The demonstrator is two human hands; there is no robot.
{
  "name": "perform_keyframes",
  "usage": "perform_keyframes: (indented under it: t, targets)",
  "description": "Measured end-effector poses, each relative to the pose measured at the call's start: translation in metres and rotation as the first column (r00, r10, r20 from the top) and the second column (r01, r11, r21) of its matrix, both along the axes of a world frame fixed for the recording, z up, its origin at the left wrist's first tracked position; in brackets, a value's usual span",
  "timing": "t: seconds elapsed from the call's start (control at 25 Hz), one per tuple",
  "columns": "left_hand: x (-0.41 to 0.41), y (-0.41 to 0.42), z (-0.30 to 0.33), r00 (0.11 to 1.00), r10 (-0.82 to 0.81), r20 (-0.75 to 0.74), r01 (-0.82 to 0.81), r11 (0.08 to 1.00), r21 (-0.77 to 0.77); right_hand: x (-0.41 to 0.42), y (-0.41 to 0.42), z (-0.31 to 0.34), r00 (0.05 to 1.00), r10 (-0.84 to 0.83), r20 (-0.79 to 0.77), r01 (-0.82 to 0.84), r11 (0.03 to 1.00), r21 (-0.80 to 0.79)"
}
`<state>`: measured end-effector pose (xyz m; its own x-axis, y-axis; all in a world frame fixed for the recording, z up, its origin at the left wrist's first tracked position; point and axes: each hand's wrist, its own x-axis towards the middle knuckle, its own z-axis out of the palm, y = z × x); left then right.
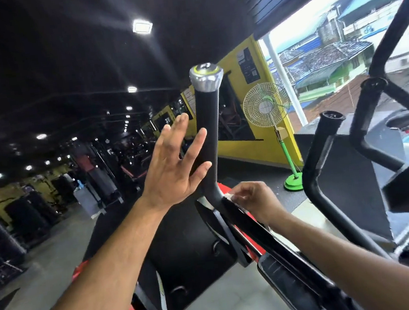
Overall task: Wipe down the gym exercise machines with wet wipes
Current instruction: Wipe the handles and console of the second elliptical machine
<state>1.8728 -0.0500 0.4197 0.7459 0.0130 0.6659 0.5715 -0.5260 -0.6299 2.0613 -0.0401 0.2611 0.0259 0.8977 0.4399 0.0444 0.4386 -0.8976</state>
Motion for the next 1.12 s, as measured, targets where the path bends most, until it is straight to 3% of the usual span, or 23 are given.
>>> perform_keyframes:
  t: [0.2, 0.44, 0.56, 0.64, 0.76, 0.92, 1.0, 1.12]
  targets:
    - [0.027, -0.031, 0.061, 0.997, -0.018, -0.081, 0.026, 0.995, 0.095, -0.011, 0.011, 0.011, 0.997, -0.023, -0.068, 0.023, 1.000, 0.000]
    - [0.032, -0.046, 0.105, 0.978, -0.052, -0.202, 0.064, 0.997, 0.053, -0.027, 0.010, 0.037, 0.975, -0.035, -0.219, 0.018, 0.996, -0.083]
    - [0.035, -0.045, 0.099, 0.978, -0.099, -0.182, 0.102, 0.995, 0.008, -0.027, 0.001, 0.057, 0.884, 0.087, -0.458, -0.071, 0.996, 0.053]
    - [0.037, -0.042, 0.095, 0.979, -0.089, -0.182, 0.095, 0.995, 0.026, -0.025, -0.003, 0.066, 0.833, 0.140, -0.536, -0.064, 0.985, 0.158]
    - [0.037, -0.037, 0.095, 0.979, -0.050, -0.198, 0.063, 0.996, 0.062, -0.026, 0.002, 0.055, 0.862, 0.129, -0.491, -0.080, 0.989, 0.121]
    - [0.038, -0.032, 0.093, 0.980, -0.064, -0.189, 0.077, 0.995, 0.061, -0.029, 0.011, 0.028, 0.984, -0.077, -0.163, 0.060, 0.993, -0.102]
    - [0.038, -0.031, 0.091, 0.980, -0.083, -0.178, 0.093, 0.995, 0.047, -0.028, -0.001, 0.041, 0.958, -0.066, -0.278, 0.056, 0.997, -0.044]
    - [0.036, -0.032, 0.091, 0.980, -0.105, -0.168, 0.113, 0.993, 0.036, -0.025, -0.023, 0.077, 0.844, 0.040, -0.535, 0.042, 0.989, 0.140]
